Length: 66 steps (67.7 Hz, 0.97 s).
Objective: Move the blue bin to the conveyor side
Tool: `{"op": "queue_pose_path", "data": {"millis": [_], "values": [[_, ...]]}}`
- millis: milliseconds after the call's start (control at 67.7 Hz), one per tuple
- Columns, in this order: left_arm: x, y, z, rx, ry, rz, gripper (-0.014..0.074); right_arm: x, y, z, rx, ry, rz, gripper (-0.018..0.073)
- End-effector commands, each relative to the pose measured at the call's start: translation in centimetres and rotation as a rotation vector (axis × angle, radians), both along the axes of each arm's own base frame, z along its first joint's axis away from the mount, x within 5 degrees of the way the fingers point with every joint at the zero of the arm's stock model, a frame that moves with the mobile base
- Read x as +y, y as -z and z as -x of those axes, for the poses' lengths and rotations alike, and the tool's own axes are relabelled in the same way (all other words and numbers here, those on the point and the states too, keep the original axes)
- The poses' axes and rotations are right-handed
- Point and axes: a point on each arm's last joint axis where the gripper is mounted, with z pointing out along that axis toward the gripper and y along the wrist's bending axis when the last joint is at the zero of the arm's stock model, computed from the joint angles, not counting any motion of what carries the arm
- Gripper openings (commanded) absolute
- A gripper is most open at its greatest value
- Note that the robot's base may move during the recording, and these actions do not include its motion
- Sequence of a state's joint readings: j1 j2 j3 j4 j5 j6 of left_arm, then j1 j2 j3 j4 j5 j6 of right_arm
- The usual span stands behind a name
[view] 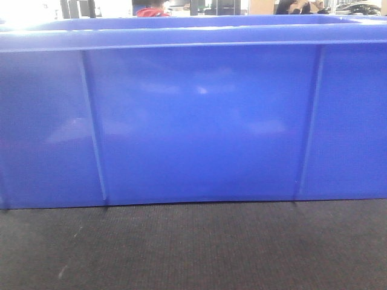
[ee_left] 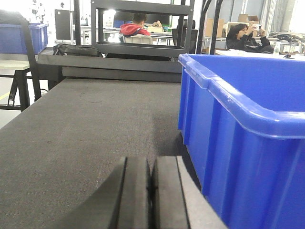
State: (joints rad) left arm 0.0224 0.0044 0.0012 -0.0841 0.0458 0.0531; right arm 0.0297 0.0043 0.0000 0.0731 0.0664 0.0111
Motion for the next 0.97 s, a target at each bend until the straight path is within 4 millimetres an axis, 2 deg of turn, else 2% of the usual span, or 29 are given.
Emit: {"op": "queue_pose_path", "data": {"millis": [0,960], "values": [[-0.02,-0.23,0.05,-0.023,0.004,-0.003,-0.0017,-0.03,-0.16,0.04,-0.019,0.004,0.003,-0.0088],[-0.02,-0.23,0.05,-0.023,0.004,-0.003,-0.0017,-0.03,-0.16,0.04,-0.019,0.004,0.003,-0.0088]]}}
